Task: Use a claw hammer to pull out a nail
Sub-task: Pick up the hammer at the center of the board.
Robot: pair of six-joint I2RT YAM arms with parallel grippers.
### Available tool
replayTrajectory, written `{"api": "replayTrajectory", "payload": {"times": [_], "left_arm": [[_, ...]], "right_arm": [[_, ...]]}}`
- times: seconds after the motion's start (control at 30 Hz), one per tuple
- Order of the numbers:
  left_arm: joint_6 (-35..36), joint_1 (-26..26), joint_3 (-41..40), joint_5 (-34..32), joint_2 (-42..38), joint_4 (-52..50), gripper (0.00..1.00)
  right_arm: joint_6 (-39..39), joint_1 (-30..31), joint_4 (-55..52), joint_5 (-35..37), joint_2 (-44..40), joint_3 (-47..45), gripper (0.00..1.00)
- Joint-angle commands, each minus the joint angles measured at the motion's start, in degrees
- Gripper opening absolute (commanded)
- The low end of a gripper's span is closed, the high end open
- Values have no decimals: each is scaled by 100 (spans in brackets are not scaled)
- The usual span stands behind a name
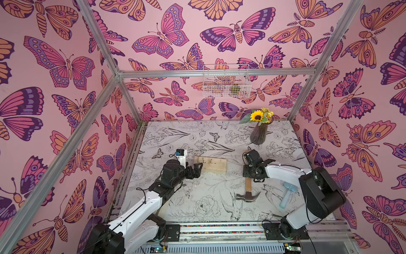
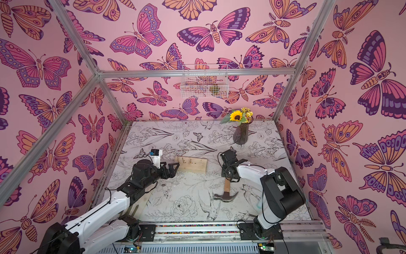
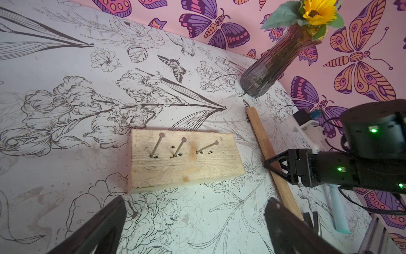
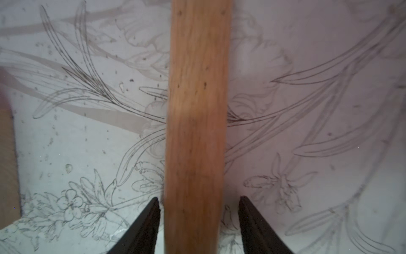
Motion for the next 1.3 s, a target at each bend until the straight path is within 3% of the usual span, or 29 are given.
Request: {"api": "replayTrajectory", "payload": {"times": [0.0, 0.23, 0.47, 0.7, 1.0, 1.17, 1.27], "left_arm": [[199, -28, -17, 77, 109, 154, 100], [46, -48, 246, 403, 551, 325, 98], [-192, -279, 778, 656, 1267, 704, 93], [-402, -770, 1360, 1050, 2659, 1763, 90], [-469, -1237, 2395, 1279, 4060, 2264, 88], [-675, -1288, 2863, 1632, 4772, 2671, 80], [-769, -1284, 3124, 1941, 5097, 2848, 69]], "right_arm": [[98, -22, -12, -190, 260, 17, 53], [-307, 240, 253, 31, 315, -28, 16], [-1494, 1162, 1713, 292, -863, -619, 0], [-1818, 1323, 2944, 16, -1457, -1349, 0], [-1924, 1321, 4300, -473, -2224, -2330, 0], [-1998, 1326, 4558, -642, -2458, -2580, 0], [-2030, 1324, 4677, -714, -2568, -2705, 0]]}}
